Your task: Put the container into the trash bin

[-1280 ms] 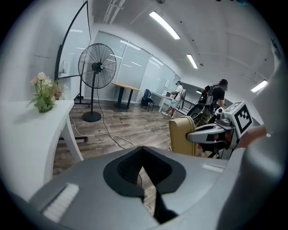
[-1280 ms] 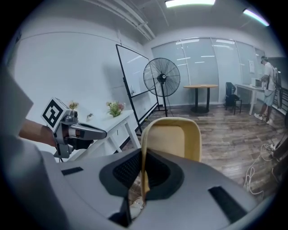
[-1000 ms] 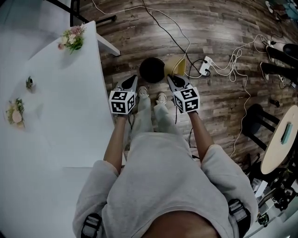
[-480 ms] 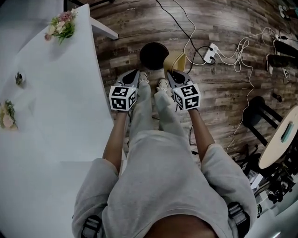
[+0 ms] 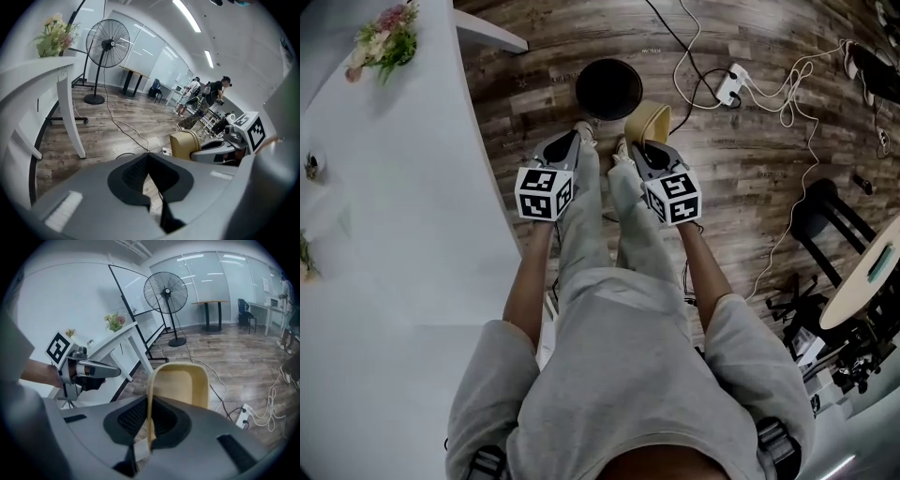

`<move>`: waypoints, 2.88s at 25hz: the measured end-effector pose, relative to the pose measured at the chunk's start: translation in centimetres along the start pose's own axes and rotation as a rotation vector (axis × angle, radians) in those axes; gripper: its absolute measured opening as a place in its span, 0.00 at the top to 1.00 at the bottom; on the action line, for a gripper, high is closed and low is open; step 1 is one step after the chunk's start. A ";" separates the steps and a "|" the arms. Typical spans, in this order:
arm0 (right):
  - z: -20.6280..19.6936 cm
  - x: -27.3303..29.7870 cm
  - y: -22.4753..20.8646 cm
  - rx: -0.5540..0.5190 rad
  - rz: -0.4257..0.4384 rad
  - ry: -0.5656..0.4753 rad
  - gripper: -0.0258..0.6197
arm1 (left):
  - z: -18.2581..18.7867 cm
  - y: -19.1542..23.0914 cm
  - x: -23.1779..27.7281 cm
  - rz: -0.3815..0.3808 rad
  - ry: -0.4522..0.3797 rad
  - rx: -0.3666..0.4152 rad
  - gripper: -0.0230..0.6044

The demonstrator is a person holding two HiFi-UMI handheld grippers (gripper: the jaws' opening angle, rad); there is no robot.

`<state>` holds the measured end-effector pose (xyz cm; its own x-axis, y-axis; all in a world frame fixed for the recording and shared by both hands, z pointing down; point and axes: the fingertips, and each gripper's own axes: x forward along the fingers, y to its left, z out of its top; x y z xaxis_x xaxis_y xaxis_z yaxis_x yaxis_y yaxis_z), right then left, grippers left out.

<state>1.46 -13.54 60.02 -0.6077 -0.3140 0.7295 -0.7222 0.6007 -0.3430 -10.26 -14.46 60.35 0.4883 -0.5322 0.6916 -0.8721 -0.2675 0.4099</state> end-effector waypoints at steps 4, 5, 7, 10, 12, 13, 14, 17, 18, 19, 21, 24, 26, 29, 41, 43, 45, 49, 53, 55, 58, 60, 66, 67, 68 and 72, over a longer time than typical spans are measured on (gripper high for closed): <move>-1.7 1.5 -0.3 0.014 0.003 0.018 0.92 | -1.0 0.6 1.1 -0.004 -0.001 -0.008 0.95; -1.9 1.7 -0.4 0.019 0.002 0.018 0.92 | -1.2 0.7 1.4 -0.005 0.000 -0.010 0.95; -2.2 2.2 -0.7 0.027 0.000 0.016 0.92 | -1.8 1.0 1.8 -0.007 0.003 -0.016 0.95; -2.6 3.2 -1.0 0.033 0.000 0.012 0.92 | -2.9 1.8 2.7 -0.009 0.012 -0.022 0.95; -3.0 3.8 -1.4 0.029 0.001 0.017 0.92 | -3.6 2.0 3.4 -0.013 0.015 -0.028 0.95; -3.3 4.1 -1.6 0.026 0.002 0.022 0.92 | -3.9 2.2 3.8 -0.015 0.017 -0.031 0.95; -3.5 4.5 -1.7 0.025 0.003 0.025 0.92 | -4.2 2.6 4.1 -0.016 0.019 -0.031 0.95; -4.0 5.8 -2.1 0.026 0.007 0.025 0.92 | -4.6 3.9 5.4 -0.014 0.023 -0.024 0.95; -4.3 6.2 -2.3 0.028 0.008 0.025 0.92 | -4.7 4.2 5.8 -0.013 0.022 -0.023 0.95; -4.7 6.5 -2.5 0.032 0.010 0.027 0.92 | -4.9 4.4 6.2 -0.012 0.020 -0.024 0.95; -5.4 7.0 -2.8 0.041 0.014 0.032 0.92 | -5.1 4.9 6.8 -0.010 0.020 -0.023 0.95; -6.4 8.0 -3.4 0.051 0.020 0.042 0.92 | -5.3 5.7 8.1 -0.008 0.024 -0.025 0.95; -7.3 8.9 -3.7 0.055 0.027 0.054 0.92 | -5.7 6.2 8.9 -0.008 0.029 -0.030 0.95; -8.7 10.1 -4.1 0.050 0.037 0.072 0.92 | -6.3 6.8 10.0 -0.011 0.030 -0.030 0.95; -11.5 13.2 -5.0 0.027 0.064 0.119 0.92 | -8.5 8.4 12.1 -0.010 0.045 -0.074 0.95; -11.5 13.6 -5.0 0.027 0.065 0.118 0.92 | -8.7 8.6 12.3 -0.007 0.043 -0.081 0.95; -11.5 14.2 -5.1 0.026 0.067 0.115 0.92 | -8.6 8.9 12.5 -0.001 0.037 -0.090 0.95; -11.2 15.5 -5.5 0.023 0.071 0.108 0.92 | -8.5 9.3 12.7 0.008 0.031 -0.095 0.95; -10.9 16.9 -6.4 0.012 0.067 0.108 0.92 | -9.0 9.6 13.0 0.014 0.034 -0.120 0.95; -10.8 17.8 -6.7 0.000 0.070 0.113 0.92 | -9.3 9.8 13.1 0.014 0.038 -0.131 0.95; -10.7 19.2 -7.1 -0.031 0.082 0.126 0.92 | -9.6 9.9 13.3 0.014 0.041 -0.150 0.95; -10.8 20.3 -7.2 -0.048 0.090 0.138 0.92 | -9.7 10.0 13.3 0.015 0.041 -0.159 0.95; -11.2 23.7 -7.9 -0.051 0.096 0.164 0.92 | -10.0 10.6 13.6 0.023 0.041 -0.178 0.95; -11.4 24.2 -8.0 -0.045 0.094 0.169 0.92 | -10.0 10.6 13.6 0.023 0.041 -0.180 0.95; -11.5 24.7 -8.1 -0.040 0.090 0.173 0.92 | -10.0 10.7 13.6 0.023 0.041 -0.181 0.95; -12.1 27.0 -9.2 -0.030 0.074 0.198 0.92 | -9.9 10.7 13.8 0.021 0.040 -0.179 0.95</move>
<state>-4.30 -18.70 90.02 -0.5799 -0.1198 0.8058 -0.6661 0.6392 -0.3844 -12.53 -16.72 80.19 0.4744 -0.5024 0.7228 -0.8638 -0.1075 0.4922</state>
